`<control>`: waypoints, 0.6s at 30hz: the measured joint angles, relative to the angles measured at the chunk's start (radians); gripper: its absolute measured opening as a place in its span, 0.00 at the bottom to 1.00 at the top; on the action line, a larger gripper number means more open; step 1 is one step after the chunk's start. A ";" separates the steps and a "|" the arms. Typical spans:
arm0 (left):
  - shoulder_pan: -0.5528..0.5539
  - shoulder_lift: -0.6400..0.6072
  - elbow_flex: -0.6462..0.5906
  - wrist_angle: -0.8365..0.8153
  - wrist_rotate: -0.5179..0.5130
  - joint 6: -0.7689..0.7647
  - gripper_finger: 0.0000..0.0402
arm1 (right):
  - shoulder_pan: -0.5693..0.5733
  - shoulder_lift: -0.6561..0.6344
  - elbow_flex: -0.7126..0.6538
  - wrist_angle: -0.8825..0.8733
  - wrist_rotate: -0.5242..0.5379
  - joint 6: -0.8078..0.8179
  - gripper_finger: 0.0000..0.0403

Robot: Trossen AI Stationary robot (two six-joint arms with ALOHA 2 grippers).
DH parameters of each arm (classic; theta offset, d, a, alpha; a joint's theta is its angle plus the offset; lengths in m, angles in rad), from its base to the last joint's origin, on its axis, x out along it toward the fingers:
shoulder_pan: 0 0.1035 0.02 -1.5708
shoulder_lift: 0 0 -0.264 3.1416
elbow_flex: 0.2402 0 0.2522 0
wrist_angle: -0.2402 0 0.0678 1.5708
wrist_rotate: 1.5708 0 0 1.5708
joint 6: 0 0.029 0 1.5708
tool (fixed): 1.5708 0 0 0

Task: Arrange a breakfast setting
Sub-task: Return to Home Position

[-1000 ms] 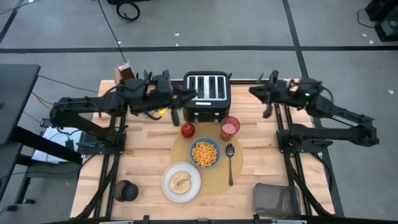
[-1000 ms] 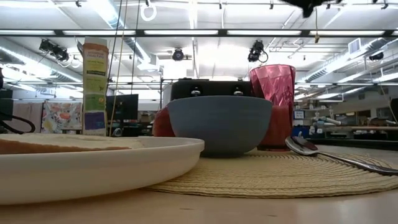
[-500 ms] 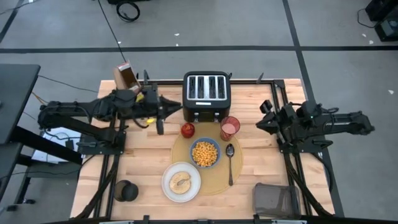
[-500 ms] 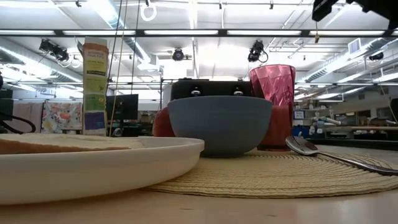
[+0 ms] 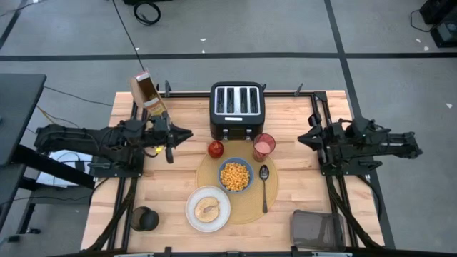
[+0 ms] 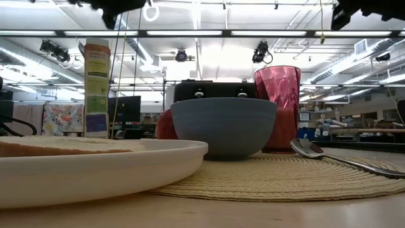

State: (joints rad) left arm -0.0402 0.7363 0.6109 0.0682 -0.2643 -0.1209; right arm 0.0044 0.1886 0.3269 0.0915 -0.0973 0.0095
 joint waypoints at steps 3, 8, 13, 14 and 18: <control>-0.009 -0.051 -0.070 0.012 0.028 0.050 0.13 | 0.000 -0.033 -0.037 0.013 0.003 -0.029 0.08; -0.010 -0.150 -0.215 0.107 0.129 0.134 0.13 | 0.000 -0.100 -0.136 0.060 0.003 0.001 0.08; -0.008 -0.330 -0.376 0.169 0.183 0.181 0.13 | 0.000 -0.188 -0.249 0.073 -0.006 0.032 0.08; -0.008 -0.371 -0.408 0.183 0.186 0.183 0.13 | 0.000 -0.185 -0.274 0.099 -0.006 0.033 0.08; -0.009 -0.508 -0.556 0.274 0.204 0.185 0.13 | 0.000 -0.176 -0.317 0.088 -0.003 0.032 0.08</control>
State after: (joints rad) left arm -0.0496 0.2279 0.0550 0.3421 -0.0602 0.0643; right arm 0.0044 0.0124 0.0098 0.1797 -0.1004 0.0417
